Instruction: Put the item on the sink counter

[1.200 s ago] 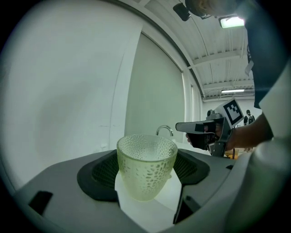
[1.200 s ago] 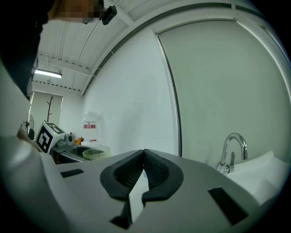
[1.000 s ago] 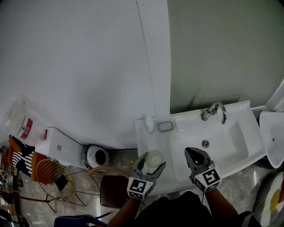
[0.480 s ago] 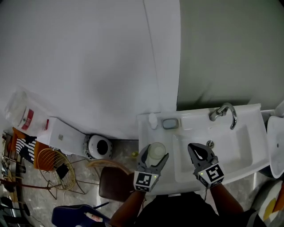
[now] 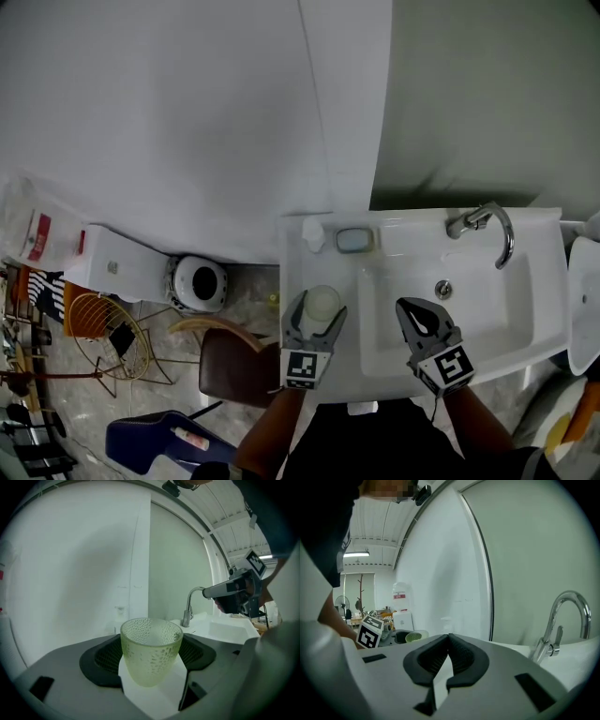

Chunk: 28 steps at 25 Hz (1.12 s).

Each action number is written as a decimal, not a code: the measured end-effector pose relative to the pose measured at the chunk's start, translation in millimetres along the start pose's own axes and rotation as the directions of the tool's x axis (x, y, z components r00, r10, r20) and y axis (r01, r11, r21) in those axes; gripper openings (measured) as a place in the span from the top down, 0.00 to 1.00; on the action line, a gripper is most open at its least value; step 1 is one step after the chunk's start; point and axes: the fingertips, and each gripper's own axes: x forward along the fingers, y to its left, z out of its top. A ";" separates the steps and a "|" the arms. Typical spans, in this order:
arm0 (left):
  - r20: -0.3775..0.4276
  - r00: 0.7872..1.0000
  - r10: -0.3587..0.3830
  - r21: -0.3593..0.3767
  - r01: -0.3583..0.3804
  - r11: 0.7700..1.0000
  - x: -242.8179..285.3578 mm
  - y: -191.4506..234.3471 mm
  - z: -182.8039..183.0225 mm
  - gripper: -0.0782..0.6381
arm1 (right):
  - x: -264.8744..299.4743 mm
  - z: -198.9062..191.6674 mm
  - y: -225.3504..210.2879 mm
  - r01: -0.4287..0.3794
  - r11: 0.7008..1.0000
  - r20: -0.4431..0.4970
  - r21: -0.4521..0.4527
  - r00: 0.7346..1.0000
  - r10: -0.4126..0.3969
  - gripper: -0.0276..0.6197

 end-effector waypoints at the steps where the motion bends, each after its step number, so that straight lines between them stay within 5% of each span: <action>1: -0.008 1.000 0.003 -0.004 -0.003 1.000 2.3 0.3 -6.5 0.35 | 0.7 -3.4 0.7 -0.003 1.000 -0.005 0.001 1.000 0.003 0.94; 18: -0.101 0.992 0.073 -0.080 -0.081 0.993 19.6 14.9 -69.3 0.35 | -3.9 -15.5 -1.7 0.003 1.000 -0.013 -0.005 1.000 -0.003 0.94; 21: -0.119 0.992 0.043 -0.096 -0.054 0.994 20.0 8.6 -74.8 0.25 | -6.4 -5.8 -4.5 0.006 1.000 0.009 -0.014 1.000 -0.006 0.94; 28: -0.050 0.995 0.082 -0.091 -0.086 0.992 -7.0 8.7 -31.8 0.22 | -13.6 19.3 -7.8 -0.006 1.000 0.057 -0.022 0.998 0.007 0.94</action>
